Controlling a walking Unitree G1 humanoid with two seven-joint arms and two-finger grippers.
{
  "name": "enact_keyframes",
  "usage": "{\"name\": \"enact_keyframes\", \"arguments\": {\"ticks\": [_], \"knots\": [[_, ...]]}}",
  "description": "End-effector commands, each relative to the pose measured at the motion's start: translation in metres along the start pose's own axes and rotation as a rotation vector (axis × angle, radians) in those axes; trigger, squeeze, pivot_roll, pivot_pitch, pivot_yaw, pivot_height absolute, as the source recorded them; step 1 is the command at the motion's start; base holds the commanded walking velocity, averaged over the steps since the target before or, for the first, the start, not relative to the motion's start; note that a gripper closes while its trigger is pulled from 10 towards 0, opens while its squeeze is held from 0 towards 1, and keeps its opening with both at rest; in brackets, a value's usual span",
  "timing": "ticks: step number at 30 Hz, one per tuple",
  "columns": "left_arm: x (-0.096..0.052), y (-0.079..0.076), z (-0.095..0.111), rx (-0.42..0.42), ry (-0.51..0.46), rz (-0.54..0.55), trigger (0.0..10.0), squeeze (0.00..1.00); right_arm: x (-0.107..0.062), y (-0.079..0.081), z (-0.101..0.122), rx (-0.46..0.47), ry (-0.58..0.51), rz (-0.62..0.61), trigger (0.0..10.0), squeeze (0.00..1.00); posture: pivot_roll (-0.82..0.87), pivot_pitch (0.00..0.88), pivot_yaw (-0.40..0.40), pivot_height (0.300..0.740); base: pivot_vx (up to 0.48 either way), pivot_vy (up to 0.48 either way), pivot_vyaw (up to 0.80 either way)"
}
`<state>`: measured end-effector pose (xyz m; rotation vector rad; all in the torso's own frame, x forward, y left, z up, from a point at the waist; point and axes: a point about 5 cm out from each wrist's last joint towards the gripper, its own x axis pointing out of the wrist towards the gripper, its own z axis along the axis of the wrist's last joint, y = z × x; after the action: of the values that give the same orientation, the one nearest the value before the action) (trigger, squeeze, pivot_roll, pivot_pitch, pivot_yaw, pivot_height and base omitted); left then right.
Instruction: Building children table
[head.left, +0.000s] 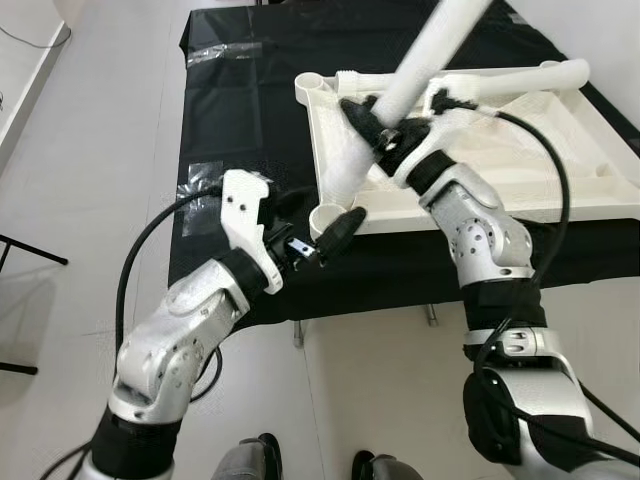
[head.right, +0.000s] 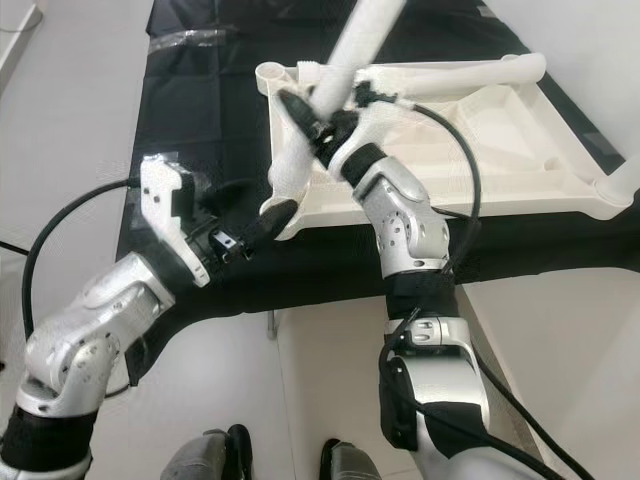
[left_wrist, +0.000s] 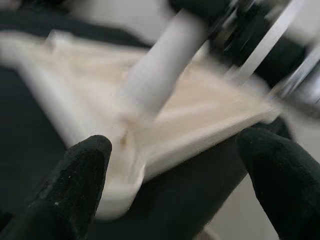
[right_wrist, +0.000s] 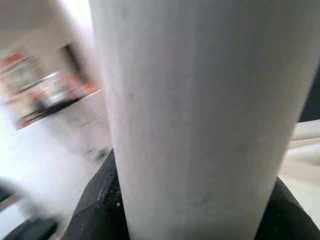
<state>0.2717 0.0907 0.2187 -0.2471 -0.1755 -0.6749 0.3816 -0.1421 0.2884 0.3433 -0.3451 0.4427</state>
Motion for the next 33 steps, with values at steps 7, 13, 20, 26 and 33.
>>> {"name": "enact_keyframes", "arguments": {"ticks": [7,13,20,26,33], "knots": [[-0.009,-0.011,-0.018,0.000,0.001,0.019,10.0,0.00,-0.002,-0.013,0.008,0.020,-0.074,-0.099,10.0,0.00,0.01,0.211,-0.038,0.740,0.000,0.000,0.00],[-0.017,-0.005,-0.029,0.048,0.038,0.046,10.0,0.00,-0.002,-0.009,0.012,0.017,-0.102,-0.049,0.0,0.00,0.01,0.212,-0.035,0.740,0.000,0.000,0.00],[-0.024,-0.006,-0.038,0.065,0.085,0.048,10.0,0.00,0.003,0.000,0.007,-0.109,-0.076,-0.027,10.0,0.00,0.02,0.231,-0.026,0.740,0.000,0.000,0.00],[-0.030,-0.008,-0.045,0.104,0.121,0.053,10.0,0.00,0.009,-0.002,0.005,-0.283,-0.088,-0.079,10.0,0.00,0.04,0.258,-0.021,0.740,0.000,0.000,0.00],[-0.043,-0.022,-0.052,0.156,0.186,-0.004,10.0,0.00,0.019,0.005,0.005,-0.247,-0.064,0.061,10.0,0.00,0.09,0.360,-0.034,0.740,0.000,0.000,0.00]]}}
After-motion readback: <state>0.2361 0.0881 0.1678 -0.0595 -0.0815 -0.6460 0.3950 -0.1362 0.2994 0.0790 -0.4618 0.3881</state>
